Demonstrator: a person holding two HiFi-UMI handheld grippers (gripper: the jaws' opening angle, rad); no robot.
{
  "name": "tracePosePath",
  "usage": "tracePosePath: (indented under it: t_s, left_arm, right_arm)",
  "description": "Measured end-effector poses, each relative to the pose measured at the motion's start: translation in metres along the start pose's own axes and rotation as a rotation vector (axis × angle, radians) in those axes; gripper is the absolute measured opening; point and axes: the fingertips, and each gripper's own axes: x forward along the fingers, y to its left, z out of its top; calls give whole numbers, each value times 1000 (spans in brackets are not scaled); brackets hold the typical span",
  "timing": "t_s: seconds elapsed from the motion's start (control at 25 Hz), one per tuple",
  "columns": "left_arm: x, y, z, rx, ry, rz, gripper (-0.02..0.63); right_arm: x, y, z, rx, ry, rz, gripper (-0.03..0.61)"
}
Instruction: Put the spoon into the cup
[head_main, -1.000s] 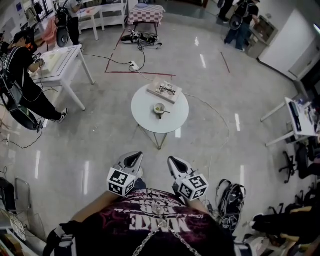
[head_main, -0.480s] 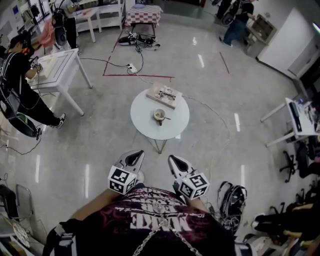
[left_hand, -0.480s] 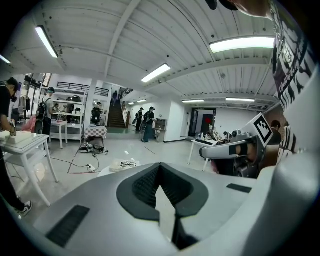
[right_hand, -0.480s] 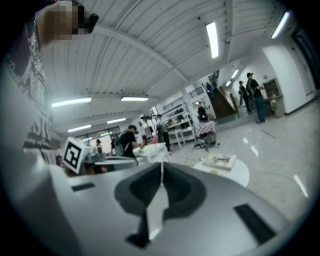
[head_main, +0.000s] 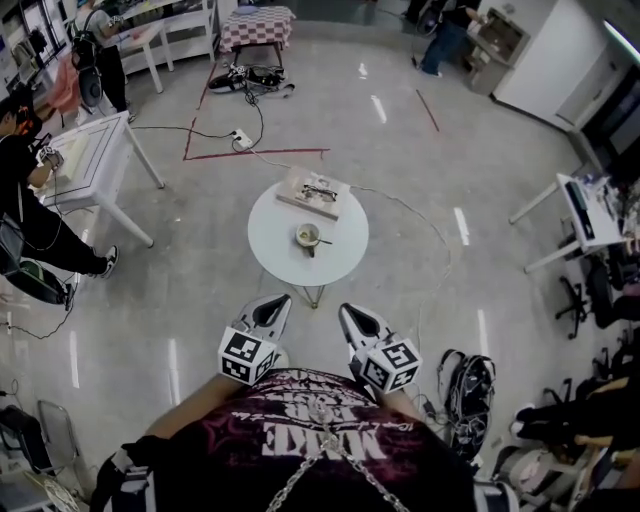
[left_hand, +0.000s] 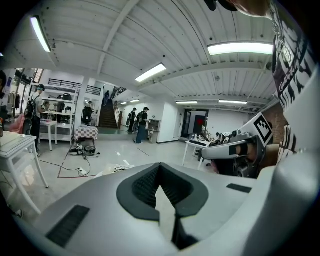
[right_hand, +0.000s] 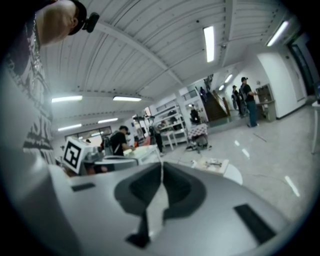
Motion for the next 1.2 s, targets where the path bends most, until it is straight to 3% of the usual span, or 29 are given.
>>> tracePosePath:
  t_s: [0.88, 1.2]
  left_arm:
    - [22, 73, 16, -29, -44, -123, 26]
    - [24, 60, 7, -46, -34, -153, 26]
  right_arm:
    - [58, 10, 28, -80, -11, -141, 35]
    - [38, 5, 20, -55, 9, -193, 35]
